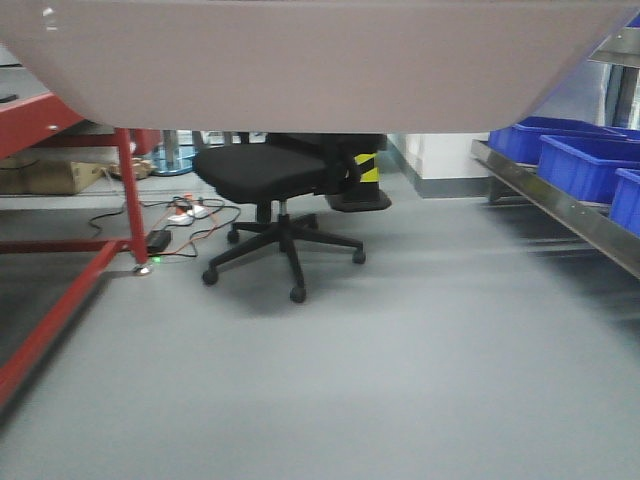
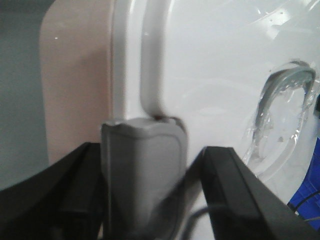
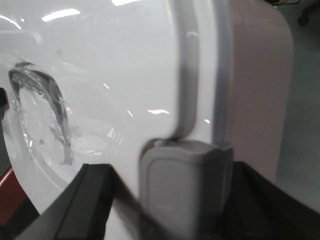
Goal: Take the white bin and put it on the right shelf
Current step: 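Hold the bin with both grippers while turning toward the blue-bin shelves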
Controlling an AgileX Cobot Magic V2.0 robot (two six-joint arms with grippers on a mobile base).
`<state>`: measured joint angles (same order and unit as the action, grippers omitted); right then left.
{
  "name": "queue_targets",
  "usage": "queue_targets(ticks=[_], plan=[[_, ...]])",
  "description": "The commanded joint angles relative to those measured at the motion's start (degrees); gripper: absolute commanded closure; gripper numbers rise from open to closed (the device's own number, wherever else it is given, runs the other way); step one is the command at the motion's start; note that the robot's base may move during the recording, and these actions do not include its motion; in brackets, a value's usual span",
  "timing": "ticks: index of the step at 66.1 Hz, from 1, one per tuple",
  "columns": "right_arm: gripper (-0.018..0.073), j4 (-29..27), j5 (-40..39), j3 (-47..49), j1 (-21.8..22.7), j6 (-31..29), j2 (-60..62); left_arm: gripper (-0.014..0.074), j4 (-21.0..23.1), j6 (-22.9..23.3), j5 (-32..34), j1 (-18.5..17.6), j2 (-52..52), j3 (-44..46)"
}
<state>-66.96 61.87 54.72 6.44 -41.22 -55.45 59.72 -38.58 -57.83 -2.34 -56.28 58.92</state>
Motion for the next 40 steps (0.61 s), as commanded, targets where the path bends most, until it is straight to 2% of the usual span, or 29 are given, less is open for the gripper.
queue_targets(ticks=[1,40], plan=[[0.0074,-13.94,10.61,2.14,-1.51,-0.44,1.36,0.0346,9.42,-0.47,-3.59,-1.64,0.66,2.00],[0.0074,-13.94,10.66,2.14,-1.51,-0.44,1.36,0.0346,9.42,-0.47,-3.59,-1.64,0.66,2.00]])
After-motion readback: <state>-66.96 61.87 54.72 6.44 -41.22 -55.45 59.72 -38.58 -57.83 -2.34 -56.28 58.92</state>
